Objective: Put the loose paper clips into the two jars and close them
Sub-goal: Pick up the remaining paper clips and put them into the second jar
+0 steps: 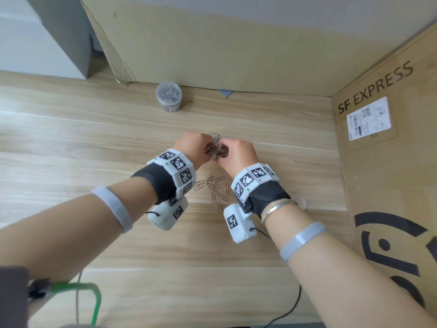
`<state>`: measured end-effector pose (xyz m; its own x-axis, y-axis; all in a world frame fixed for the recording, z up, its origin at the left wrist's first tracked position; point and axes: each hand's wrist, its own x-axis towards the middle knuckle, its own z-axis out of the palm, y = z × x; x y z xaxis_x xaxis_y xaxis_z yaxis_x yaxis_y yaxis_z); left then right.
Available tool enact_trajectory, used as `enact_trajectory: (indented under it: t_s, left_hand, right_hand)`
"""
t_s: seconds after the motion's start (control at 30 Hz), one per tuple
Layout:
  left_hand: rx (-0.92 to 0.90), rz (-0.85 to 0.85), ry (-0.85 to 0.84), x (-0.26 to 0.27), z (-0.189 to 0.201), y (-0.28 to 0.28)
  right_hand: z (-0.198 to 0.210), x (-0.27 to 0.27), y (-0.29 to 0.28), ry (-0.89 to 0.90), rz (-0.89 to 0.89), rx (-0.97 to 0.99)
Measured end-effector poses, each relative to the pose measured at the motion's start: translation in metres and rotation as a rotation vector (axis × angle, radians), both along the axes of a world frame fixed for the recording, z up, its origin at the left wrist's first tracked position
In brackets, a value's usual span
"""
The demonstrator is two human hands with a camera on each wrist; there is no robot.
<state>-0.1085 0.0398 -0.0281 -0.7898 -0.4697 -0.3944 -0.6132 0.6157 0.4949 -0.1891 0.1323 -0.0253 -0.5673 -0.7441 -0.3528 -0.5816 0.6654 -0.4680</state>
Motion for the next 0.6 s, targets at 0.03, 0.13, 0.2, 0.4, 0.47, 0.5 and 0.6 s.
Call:
enact_trajectory:
  t_s: [0.03,0.13,0.2,0.4,0.47,0.5,0.6]
  left_hand:
    - [-0.012,0.002,-0.006,-0.006,0.002,-0.005]
    - [-0.035,0.013,-0.032,-0.018,0.002,-0.015]
    - [-0.041,0.009,-0.058,-0.021,0.0,-0.02]
    - [-0.082,0.009,-0.098,-0.022,-0.005,-0.02]
    - [-0.08,0.011,-0.101,-0.023,-0.005,-0.02]
    - [-0.079,0.01,-0.101,-0.024,-0.005,-0.02]
    - [-0.082,-0.01,-0.104,-0.028,-0.004,-0.019]
  right_hand:
    - [0.001,-0.004,-0.006,0.004,-0.012,-0.002]
    - [0.001,-0.011,-0.018,0.001,-0.029,0.016]
    - [-0.001,-0.014,-0.024,-0.004,-0.02,0.042]
    - [-0.004,-0.015,-0.028,-0.017,0.032,0.107]
    - [-0.002,-0.018,-0.028,-0.031,0.046,0.126]
    - [-0.001,-0.019,-0.028,-0.036,0.053,0.133]
    - [0.001,-0.026,-0.025,-0.039,0.041,0.123]
